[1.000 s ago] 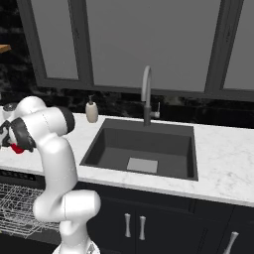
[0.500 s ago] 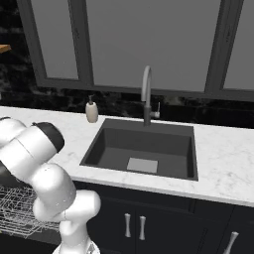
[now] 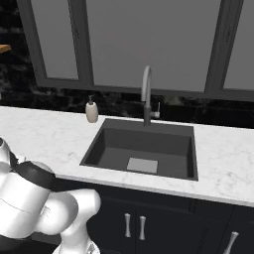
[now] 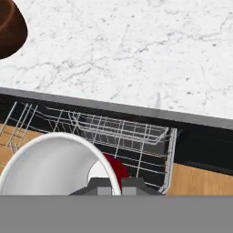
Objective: Pick up the cup and bowl from the counter, place them in the dishwasher, and close the dishwasher door.
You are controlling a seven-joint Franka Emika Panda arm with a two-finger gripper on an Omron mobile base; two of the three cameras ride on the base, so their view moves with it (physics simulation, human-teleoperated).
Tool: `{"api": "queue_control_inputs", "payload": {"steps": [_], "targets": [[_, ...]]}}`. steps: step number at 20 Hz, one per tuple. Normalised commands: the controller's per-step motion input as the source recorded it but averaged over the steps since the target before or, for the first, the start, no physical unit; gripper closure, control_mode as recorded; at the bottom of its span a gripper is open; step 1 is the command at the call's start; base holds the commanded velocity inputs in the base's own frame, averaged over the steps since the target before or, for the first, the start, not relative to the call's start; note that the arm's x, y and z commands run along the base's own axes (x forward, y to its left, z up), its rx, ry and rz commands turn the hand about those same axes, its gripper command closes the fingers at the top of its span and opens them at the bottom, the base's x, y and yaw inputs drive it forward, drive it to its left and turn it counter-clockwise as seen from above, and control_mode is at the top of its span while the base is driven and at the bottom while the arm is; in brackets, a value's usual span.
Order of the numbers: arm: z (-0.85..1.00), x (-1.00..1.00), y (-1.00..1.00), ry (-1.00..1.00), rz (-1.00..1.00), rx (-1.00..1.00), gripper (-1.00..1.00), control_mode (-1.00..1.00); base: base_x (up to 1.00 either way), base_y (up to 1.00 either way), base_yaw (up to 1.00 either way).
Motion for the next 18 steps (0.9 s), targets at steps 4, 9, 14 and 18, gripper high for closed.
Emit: {"api": "queue_control_inputs", "payload": {"steps": [4,9,14,18], "targets": [[0.0,-0.51,0.3,0.19,0.0,-0.24,1.0,-1.0,0.0,0.0,0.0],[0.0,-0.18,0.09,0.18,-0.04,-0.19,1.0,-1.0,0.0,0.0,0.0],[-0.03,0.0,0.01,0.03,-0.03,-0.04,1.0,-1.0,0.0,0.0,0.0],[-0.44,-0.11,0.0,0.0,-0.04,0.0,1.0,-1.0,0.0,0.0,0.0]]}}
